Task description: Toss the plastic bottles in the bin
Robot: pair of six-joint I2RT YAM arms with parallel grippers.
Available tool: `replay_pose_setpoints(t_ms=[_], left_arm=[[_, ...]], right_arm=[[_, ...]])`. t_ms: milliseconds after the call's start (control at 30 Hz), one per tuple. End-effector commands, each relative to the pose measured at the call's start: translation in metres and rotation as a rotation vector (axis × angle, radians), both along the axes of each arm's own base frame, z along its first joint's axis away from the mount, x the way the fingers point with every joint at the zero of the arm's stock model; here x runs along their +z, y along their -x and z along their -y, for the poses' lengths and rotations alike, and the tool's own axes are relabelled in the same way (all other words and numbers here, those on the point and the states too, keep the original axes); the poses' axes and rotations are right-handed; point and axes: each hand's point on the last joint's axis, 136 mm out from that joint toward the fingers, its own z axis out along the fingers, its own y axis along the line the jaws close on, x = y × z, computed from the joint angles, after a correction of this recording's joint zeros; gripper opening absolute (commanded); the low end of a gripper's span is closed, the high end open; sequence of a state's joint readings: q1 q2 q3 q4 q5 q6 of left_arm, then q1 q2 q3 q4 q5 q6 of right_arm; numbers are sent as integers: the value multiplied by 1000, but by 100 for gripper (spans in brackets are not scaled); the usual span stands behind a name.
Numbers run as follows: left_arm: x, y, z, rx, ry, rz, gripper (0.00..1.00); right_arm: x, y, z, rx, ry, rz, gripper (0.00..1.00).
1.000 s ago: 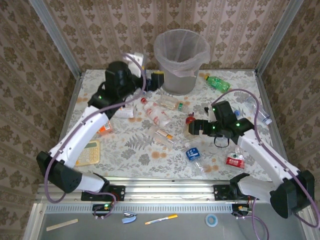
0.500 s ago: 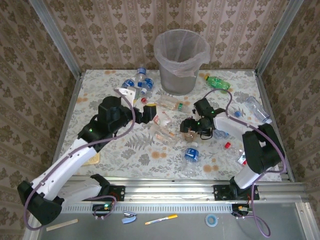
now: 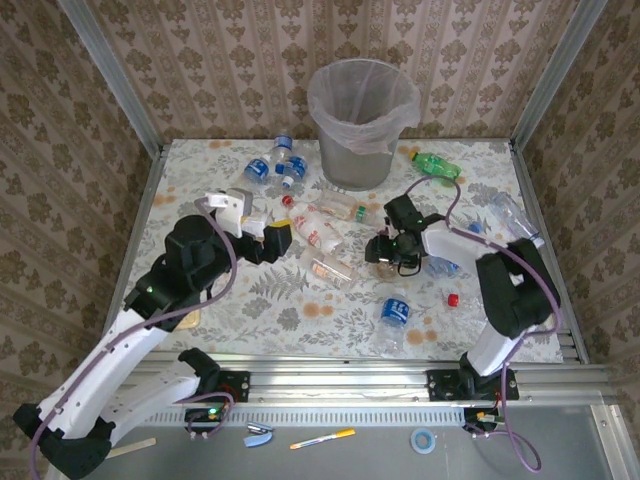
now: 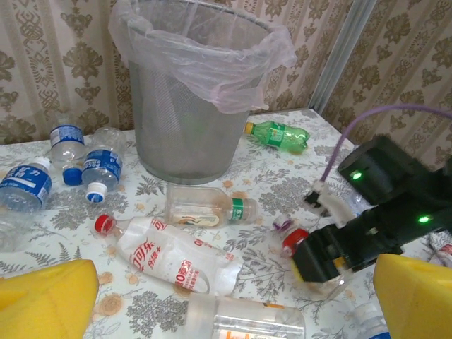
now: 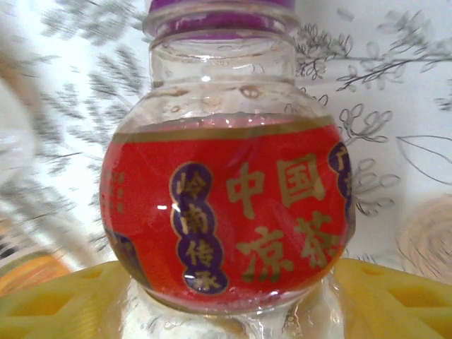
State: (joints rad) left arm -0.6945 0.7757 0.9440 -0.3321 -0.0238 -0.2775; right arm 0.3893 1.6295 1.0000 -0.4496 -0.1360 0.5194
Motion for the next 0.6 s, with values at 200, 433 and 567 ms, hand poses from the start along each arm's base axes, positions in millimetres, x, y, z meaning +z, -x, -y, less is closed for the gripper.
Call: replay_pose_setpoints(t_ms=[200,433,567], left_arm=[[-13,12,-25,63,-12,32,100],[-9,21,-42,98,-5,66,100],[-6,25,-48,111,-12,64,100]], right_arm=[[251,36,2,64,-235,846,63],[390,70,40,-20,-273,1494,60],[413,42,22,26,-231,1501,60]])
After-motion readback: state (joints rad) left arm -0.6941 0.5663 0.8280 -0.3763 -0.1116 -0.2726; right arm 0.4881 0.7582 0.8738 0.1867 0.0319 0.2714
